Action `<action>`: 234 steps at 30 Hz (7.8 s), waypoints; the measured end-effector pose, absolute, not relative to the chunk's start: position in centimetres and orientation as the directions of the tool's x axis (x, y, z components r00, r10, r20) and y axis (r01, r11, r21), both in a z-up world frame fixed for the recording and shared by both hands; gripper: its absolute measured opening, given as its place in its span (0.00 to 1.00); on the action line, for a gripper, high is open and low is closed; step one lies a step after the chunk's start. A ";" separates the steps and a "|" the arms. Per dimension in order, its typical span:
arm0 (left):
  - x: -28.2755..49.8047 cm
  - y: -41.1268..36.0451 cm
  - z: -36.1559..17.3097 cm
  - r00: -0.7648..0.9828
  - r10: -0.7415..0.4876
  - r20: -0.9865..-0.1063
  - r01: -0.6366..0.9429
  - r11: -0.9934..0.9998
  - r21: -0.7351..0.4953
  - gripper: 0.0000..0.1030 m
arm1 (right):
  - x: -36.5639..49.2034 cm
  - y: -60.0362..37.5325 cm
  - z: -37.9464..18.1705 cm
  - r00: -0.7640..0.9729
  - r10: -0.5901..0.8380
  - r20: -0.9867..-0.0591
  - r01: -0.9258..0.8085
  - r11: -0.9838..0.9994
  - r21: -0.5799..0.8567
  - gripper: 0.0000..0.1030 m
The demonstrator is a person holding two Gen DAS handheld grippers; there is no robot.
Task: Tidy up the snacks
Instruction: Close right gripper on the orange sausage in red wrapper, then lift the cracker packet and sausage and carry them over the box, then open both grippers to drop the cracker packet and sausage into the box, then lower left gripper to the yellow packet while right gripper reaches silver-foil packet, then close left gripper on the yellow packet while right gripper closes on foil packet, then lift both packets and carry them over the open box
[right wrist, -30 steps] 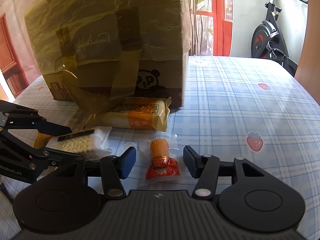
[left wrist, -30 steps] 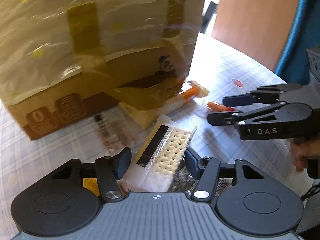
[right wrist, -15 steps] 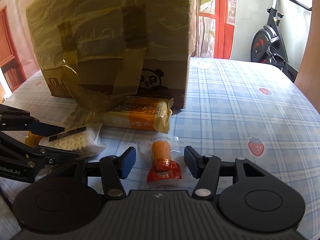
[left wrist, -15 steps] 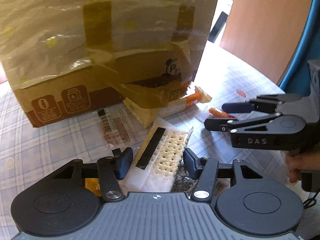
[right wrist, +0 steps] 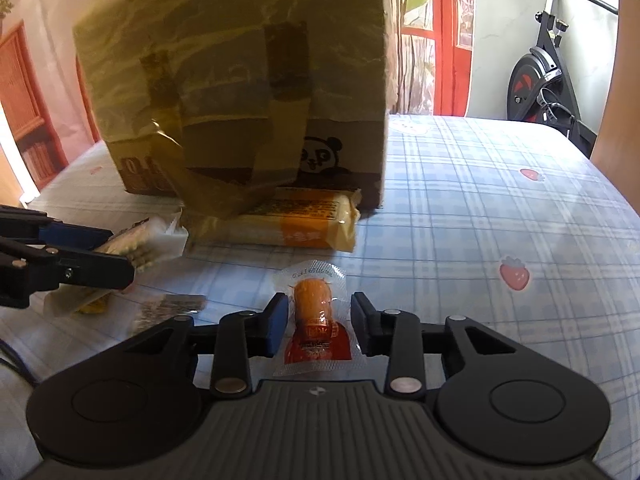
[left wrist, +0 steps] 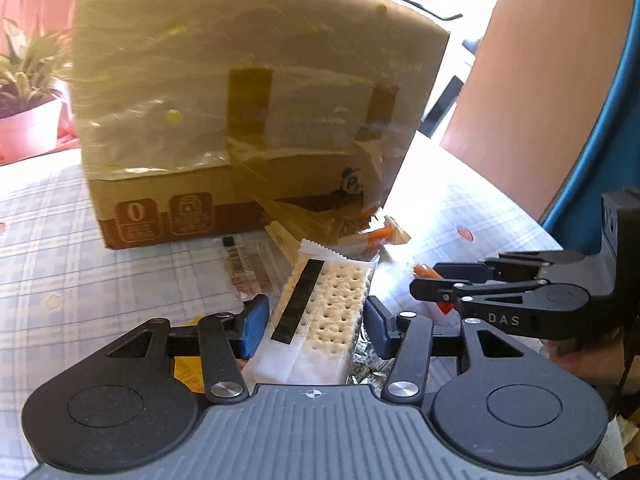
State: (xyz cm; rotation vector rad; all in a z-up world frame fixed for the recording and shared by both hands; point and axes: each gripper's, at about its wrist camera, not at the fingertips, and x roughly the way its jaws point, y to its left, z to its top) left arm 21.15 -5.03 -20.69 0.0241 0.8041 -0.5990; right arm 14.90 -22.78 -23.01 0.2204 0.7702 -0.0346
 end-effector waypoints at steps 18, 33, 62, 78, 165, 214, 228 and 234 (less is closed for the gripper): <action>19.8 -2.6 -12.7 0.690 -0.538 -0.483 0.491 0.839 -0.233 0.53 | 14.7 -22.2 -13.7 0.877 0.059 -0.477 0.046 0.978 0.205 0.36; 27.2 -5.6 -3.9 0.738 -0.593 -0.323 0.533 0.805 -0.260 0.53 | 19.9 -24.0 -5.0 0.959 0.051 -0.279 -0.016 0.992 0.128 0.36; 39.1 -12.0 -5.6 0.710 -0.511 -0.485 0.453 0.858 -0.241 0.67 | 27.3 -27.7 -8.4 0.935 -0.031 -0.354 0.084 0.987 0.134 0.39; 30.4 -5.1 -3.1 0.734 -0.514 -0.443 0.445 0.858 -0.257 0.67 | 21.0 -24.2 -7.4 0.946 0.016 -0.323 0.058 0.974 0.219 0.40; 20.4 -1.4 -21.8 0.626 -0.258 -0.736 0.196 0.965 -0.172 0.35 | 15.5 -15.6 -23.2 0.693 0.126 -0.710 -0.030 0.989 0.146 0.58; 19.8 -0.5 -18.8 0.697 -0.301 -0.650 0.219 0.954 -0.207 0.36 | 14.2 -17.4 -18.1 0.832 0.068 -0.551 0.002 0.992 0.126 0.04; 21.0 -1.0 -8.8 0.825 -0.385 -0.413 0.336 0.923 -0.187 0.36 | 14.2 -19.5 -7.7 0.956 0.049 -0.291 -0.020 0.995 0.102 0.04; 22.9 -2.0 -4.5 0.852 -0.403 -0.333 0.366 0.915 -0.172 0.36 | 16.2 -20.6 -3.5 0.978 0.050 -0.204 -0.034 0.996 0.082 0.04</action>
